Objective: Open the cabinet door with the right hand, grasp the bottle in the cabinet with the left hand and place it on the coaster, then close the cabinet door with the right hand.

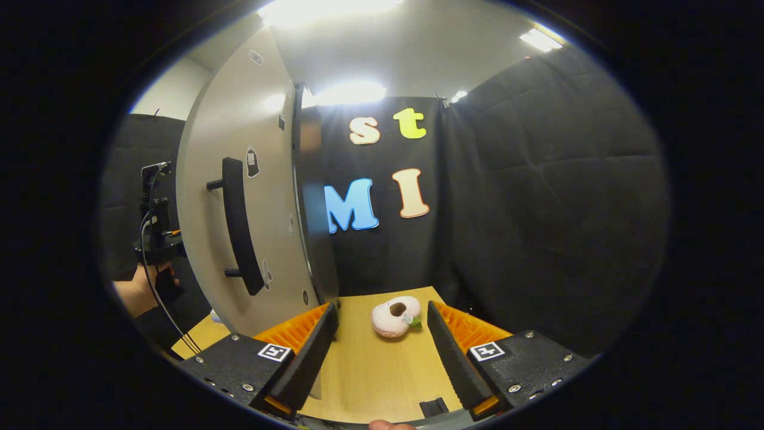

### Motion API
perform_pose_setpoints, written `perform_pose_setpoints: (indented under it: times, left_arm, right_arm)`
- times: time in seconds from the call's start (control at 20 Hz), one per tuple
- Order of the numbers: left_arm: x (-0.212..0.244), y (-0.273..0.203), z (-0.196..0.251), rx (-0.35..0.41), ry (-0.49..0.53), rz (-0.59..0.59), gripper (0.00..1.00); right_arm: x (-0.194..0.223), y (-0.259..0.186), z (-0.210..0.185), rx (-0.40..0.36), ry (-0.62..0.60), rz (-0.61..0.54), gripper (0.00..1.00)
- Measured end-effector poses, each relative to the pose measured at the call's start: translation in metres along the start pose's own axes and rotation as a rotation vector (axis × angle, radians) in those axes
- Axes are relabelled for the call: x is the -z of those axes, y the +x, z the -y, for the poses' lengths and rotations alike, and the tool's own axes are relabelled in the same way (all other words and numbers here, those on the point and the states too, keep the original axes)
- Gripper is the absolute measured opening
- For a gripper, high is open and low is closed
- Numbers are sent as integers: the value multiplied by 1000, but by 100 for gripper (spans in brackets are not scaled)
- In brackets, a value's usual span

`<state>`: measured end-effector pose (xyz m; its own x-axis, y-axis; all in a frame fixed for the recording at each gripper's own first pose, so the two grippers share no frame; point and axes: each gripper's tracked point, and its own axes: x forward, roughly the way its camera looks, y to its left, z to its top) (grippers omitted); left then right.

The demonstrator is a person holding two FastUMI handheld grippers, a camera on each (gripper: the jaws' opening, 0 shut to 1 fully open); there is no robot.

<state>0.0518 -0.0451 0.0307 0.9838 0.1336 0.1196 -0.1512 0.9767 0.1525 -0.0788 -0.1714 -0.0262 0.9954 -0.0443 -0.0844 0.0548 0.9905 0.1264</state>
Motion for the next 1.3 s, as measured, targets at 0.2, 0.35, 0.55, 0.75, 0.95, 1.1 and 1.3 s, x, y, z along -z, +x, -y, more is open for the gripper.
perform_pose_setpoints:
  times: [0.2,0.35,0.55,0.75,0.95,1.1,1.3]
  left_arm:
    - [9,-62,-25,-84,6,-7,59]
    - [24,-96,-41,-130,-10,-19,65]
    - [71,-136,-51,-131,8,-49,64]
    - [128,-178,-58,-151,14,-81,73]
    - [212,-211,-49,-169,38,-129,73]
    - [272,-227,-41,-177,10,-160,65]
    - [314,-246,-30,-168,11,-138,65]
  right_arm:
    - [18,14,-2,-69,-11,-40,93]
    - [32,27,2,-61,15,-72,93]
    - [57,50,16,34,-18,-52,93]
    - [88,69,24,151,-74,-14,93]
    - [134,83,33,189,-133,-77,93]
    - [178,82,31,189,-234,-158,93]
    - [212,75,22,136,-337,-200,94]
